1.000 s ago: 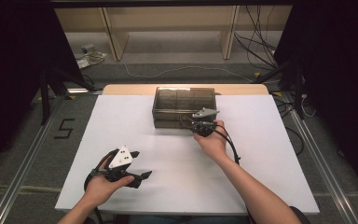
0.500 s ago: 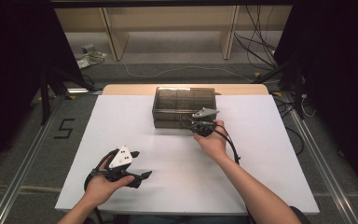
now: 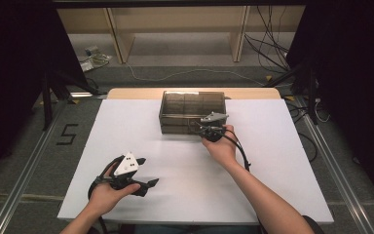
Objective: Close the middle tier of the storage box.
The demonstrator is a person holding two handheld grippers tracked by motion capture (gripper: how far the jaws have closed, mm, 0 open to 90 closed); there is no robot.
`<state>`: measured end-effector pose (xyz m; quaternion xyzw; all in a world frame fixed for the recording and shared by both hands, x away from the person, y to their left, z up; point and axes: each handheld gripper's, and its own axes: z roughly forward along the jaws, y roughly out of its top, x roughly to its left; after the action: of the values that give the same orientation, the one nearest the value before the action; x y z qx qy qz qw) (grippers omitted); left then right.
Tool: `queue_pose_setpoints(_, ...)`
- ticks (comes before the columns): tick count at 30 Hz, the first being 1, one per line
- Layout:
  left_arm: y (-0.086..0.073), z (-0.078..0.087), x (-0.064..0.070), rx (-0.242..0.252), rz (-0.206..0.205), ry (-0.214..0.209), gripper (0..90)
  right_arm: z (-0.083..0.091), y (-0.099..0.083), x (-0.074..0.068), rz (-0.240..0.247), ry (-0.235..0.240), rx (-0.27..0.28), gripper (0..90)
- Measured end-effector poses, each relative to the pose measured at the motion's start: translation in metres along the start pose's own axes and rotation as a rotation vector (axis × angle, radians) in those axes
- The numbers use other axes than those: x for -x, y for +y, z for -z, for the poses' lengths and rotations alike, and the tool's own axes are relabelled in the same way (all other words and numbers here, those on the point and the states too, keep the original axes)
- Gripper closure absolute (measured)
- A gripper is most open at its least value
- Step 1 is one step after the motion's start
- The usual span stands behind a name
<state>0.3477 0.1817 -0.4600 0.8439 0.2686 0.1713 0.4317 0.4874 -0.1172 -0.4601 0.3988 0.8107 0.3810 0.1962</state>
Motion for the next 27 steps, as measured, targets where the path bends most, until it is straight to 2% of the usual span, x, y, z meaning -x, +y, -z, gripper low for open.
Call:
queue_pose_setpoints(22,-0.0002,0.0002,0.0000,0.004,0.004,0.001,16.1,-0.0031,0.0022,0.0015,0.003,-0.008,0.004,90.0)
queue_pose_setpoints(27,-0.0002,0.0003,0.0000,0.003,0.004,0.002,16.1,-0.0074,0.0037,0.0043,0.002,-0.024,0.005,90.0)
